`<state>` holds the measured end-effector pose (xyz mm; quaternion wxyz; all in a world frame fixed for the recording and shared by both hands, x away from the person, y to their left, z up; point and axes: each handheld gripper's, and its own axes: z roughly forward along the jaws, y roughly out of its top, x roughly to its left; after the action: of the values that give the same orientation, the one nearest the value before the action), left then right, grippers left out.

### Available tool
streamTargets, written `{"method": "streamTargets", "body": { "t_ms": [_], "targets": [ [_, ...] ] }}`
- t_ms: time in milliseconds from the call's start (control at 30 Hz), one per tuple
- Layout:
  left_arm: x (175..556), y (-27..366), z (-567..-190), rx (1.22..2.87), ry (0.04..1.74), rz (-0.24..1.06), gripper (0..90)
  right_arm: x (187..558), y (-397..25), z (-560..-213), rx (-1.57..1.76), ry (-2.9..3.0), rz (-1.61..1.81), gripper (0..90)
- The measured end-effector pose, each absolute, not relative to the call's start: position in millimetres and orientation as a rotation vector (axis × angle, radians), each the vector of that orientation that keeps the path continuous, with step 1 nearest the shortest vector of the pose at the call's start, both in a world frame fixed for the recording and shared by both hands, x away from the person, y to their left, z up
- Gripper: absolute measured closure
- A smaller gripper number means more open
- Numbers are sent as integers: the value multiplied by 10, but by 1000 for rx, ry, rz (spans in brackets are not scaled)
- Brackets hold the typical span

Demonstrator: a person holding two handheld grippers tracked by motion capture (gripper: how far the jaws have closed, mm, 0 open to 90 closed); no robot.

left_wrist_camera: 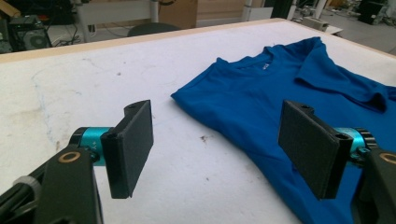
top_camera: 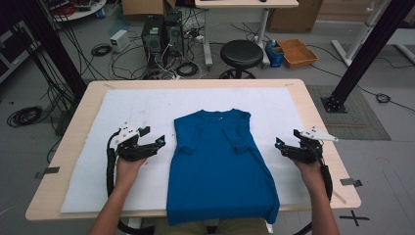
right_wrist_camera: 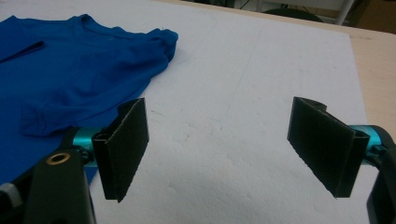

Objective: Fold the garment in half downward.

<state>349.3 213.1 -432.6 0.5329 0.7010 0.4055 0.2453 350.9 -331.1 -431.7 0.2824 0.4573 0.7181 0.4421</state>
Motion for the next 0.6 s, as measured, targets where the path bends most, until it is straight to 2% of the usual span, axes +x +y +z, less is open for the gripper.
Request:
{"method": "streamTargets", "body": {
  "t_ms": [600],
  "targets": [
    [3423,2228,-4386,1650,990,602,270,3592,-3255,-4332,1221,1927,1177,204]
  ]
}}
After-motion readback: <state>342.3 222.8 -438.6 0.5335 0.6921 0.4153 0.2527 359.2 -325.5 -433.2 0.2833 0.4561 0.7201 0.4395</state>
